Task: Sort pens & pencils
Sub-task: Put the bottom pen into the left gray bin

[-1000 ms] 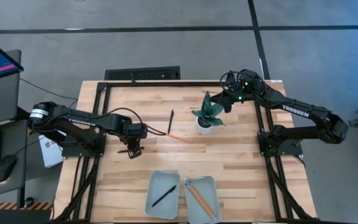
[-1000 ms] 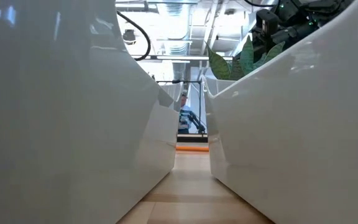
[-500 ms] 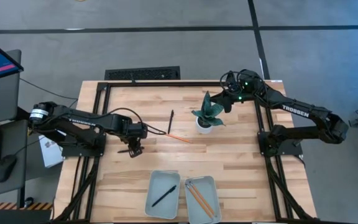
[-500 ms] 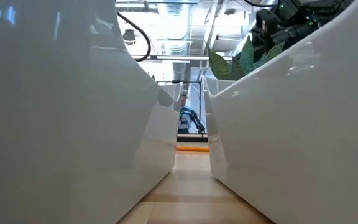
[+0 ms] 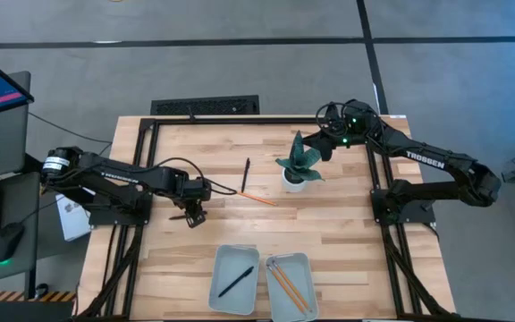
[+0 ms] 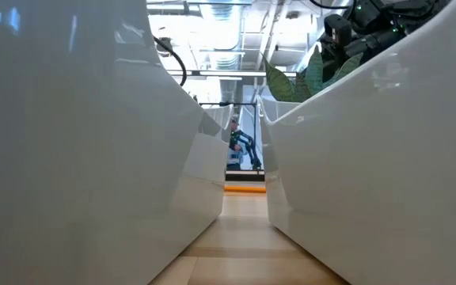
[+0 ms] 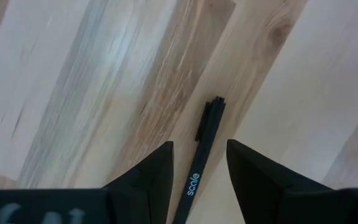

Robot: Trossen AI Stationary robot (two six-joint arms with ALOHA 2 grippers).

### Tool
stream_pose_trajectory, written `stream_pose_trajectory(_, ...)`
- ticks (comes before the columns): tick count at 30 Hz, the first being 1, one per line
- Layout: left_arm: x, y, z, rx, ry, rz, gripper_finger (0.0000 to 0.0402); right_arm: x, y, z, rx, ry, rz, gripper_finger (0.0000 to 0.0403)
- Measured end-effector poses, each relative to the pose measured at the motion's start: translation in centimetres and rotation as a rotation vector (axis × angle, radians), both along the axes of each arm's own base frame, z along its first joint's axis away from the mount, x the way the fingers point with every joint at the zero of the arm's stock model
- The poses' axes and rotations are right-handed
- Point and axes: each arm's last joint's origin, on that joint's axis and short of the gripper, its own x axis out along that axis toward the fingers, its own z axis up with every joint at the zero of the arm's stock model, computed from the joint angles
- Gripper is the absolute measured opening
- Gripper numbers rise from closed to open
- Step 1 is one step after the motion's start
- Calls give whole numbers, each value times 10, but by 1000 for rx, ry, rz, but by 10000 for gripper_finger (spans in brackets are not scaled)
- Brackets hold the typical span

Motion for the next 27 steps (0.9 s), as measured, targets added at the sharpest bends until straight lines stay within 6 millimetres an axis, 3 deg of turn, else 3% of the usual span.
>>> stream_pose_trajectory(7,-5,1,-15,28,-5,-13,140,0,0,0,0,0,-1,98)
stream_pose_trajectory(17,-3,0,-19,50,9,-191,140,0,-1,0,34,2,-43,98)
stream_pose_trajectory(27,9,-2,-47,-13,107,-303,140,0,-1,0,37,2,-49,98)
